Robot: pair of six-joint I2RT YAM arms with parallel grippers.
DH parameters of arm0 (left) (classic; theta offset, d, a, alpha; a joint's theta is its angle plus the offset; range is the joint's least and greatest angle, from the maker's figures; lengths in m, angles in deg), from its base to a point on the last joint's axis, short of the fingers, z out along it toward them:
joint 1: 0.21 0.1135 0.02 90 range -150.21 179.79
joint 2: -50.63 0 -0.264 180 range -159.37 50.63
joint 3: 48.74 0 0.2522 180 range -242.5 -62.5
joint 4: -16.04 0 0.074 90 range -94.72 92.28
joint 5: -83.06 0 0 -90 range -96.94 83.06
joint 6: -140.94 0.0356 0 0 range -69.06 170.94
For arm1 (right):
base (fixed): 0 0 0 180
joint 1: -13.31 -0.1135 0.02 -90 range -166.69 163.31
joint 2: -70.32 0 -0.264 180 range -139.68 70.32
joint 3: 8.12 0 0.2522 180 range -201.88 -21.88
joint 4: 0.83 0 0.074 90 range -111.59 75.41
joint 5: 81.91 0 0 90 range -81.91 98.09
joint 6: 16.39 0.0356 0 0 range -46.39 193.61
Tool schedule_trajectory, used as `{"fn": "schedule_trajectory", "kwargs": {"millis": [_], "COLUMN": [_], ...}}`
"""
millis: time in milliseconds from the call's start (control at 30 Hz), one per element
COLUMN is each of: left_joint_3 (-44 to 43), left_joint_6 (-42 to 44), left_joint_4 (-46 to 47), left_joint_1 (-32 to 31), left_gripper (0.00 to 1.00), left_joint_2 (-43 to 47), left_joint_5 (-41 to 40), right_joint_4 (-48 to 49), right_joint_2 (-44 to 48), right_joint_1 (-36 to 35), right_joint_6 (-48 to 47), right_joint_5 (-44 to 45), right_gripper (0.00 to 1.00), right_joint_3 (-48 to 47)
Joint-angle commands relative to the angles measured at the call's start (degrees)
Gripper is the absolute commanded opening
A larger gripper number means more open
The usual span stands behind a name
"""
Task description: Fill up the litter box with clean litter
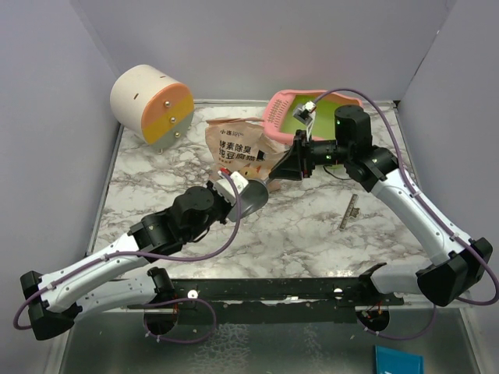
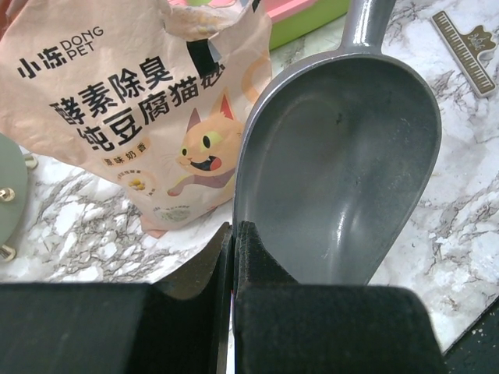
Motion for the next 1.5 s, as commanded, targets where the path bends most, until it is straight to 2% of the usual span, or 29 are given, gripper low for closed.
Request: {"fn": "schedule_trajectory", "kwargs": {"millis": [0,100,200,300,367,433,467,500,600,767,933,1067,1133,1267,1467], "left_joint_3": [-2.10,-2.34,-2.57,-2.97,-4.02,-5.05,-5.85,-6.96,-12.69,-28.64,-43.40,-53.96,-55.48,-51.54,-49.35], "left_joint_6": [-0.42,-0.26,-0.60,0.85,3.41,8.40,11.01,13.28,17.95,11.58,9.97,10.45,12.65,17.52,19.87], "left_joint_4": [2.56,2.60,2.97,3.95,4.52,5.92,6.69,7.32,7.46,2.13,-0.77,-6.56,-8.14,-7.43,-7.78], "left_joint_1": [0.14,0.09,0.14,0.16,0.15,0.14,0.14,0.25,4.17,22.32,30.65,36.33,38.06,41.43,46.84], "left_gripper": [0.00,0.00,0.03,0.23,0.55,0.76,0.83,0.87,0.90,0.89,0.89,0.92,0.93,0.95,0.95], "left_joint_2": [-0.44,-0.84,-1.31,-2.26,-3.27,-4.49,-5.45,-6.49,-11.11,-21.62,-33.27,-44.60,-47.59,-49.40,-52.66], "left_joint_5": [-0.52,-0.67,-1.95,-3.21,-4.15,-4.65,-5.74,-7.21,-7.95,9.26,18.29,30.31,36.08,45.66,57.68], "right_joint_4": [-1.19,-2.33,-2.33,-2.64,-3.07,-3.11,-3.04,-2.89,-2.18,-3.17,-7.50,-9.15,-10.01,-11.11,-13.17], "right_joint_2": [-0.24,-0.22,0.51,1.14,1.01,0.54,0.15,-0.30,-1.50,-4.47,-7.53,-10.37,-11.55,-11.97,-12.23], "right_joint_1": [-0.23,-0.23,-0.23,-0.23,-0.23,-0.10,0.06,0.47,3.03,9.98,13.07,14.80,15.20,15.90,16.46], "right_joint_6": [-1.64,-2.24,-1.95,-1.02,-0.38,0.46,0.71,1.02,2.06,2.26,0.16,-0.22,-0.38,-1.06,-2.25], "right_joint_5": [-3.84,-2.98,1.04,9.47,15.84,21.91,24.10,25.52,27.24,24.63,27.83,28.37,28.69,30.91,30.47], "right_gripper": [0.17,0.02,0.01,0.01,0.01,0.01,0.01,0.01,0.01,0.01,0.01,0.01,0.01,0.01,0.01], "right_joint_3": [0.77,0.82,1.14,0.59,-0.65,-1.84,-2.62,-3.28,-5.59,-11.94,-20.29,-24.72,-26.03,-26.95,-27.27]}}
